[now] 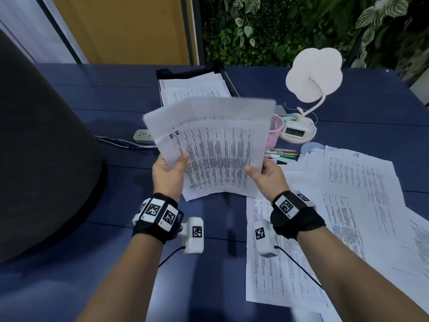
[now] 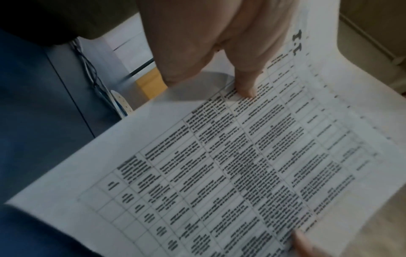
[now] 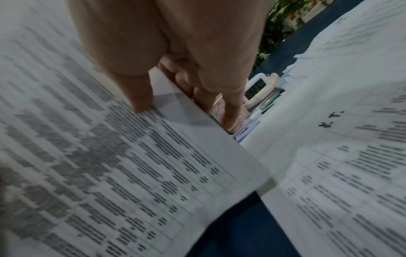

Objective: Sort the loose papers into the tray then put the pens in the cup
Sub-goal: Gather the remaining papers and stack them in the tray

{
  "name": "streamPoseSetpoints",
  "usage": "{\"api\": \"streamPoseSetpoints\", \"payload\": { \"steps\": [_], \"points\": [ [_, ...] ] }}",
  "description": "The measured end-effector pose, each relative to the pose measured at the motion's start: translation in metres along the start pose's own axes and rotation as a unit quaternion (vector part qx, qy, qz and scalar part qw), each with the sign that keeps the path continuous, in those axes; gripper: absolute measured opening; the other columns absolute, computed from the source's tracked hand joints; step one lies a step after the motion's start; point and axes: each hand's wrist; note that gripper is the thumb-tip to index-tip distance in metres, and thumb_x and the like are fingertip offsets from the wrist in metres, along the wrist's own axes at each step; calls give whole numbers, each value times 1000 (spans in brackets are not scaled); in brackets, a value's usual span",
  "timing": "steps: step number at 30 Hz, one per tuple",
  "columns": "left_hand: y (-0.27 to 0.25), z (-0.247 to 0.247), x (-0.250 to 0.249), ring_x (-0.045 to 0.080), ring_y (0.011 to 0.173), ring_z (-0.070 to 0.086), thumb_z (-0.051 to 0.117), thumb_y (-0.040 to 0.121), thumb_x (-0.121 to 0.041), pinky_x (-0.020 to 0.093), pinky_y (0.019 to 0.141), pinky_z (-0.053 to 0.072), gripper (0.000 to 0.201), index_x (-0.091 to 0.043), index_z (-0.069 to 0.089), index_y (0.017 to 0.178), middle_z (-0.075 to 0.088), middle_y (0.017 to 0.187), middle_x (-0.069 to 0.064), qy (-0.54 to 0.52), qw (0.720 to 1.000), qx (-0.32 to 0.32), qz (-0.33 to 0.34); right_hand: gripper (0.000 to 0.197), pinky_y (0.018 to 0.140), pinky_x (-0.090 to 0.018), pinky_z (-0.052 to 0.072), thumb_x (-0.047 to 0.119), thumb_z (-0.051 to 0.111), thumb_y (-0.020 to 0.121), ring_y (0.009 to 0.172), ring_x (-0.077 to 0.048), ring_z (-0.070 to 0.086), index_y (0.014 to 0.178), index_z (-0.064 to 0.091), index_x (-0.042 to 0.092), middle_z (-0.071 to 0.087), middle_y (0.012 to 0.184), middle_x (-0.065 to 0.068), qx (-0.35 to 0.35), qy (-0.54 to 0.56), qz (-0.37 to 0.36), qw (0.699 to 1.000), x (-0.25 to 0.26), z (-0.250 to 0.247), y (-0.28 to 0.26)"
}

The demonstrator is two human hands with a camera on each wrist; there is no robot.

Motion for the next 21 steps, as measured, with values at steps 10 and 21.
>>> {"api": "streamPoseSetpoints", "payload": {
  "steps": [10, 21],
  "points": [
    [10, -10, -5, 8, 107, 64, 55, 93, -3, 31, 99, 49, 35, -9, 50, 127, 64, 120, 2, -113, 992, -46, -42, 18, 81, -43, 55, 1, 62, 86, 89, -27, 67, 99, 62, 12, 70, 100, -10, -27, 267, 92, 959, 2, -17, -3],
    [11, 0, 1, 26, 114, 60, 47, 98, -7, 39, 88, 52, 35, -6, 44, 134, 61, 126, 9, -127, 984, 18, -125, 32, 76, -34, 59, -6, 53, 91, 87, -16, 69, 120, 59, 7, 73, 95, 0, -56, 342, 122, 930, 11, -6, 8]
  ]
}}
Point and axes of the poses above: each hand's wrist, its own y-axis towards the middle knuckle, its own z-axis out of the palm, x = y × z
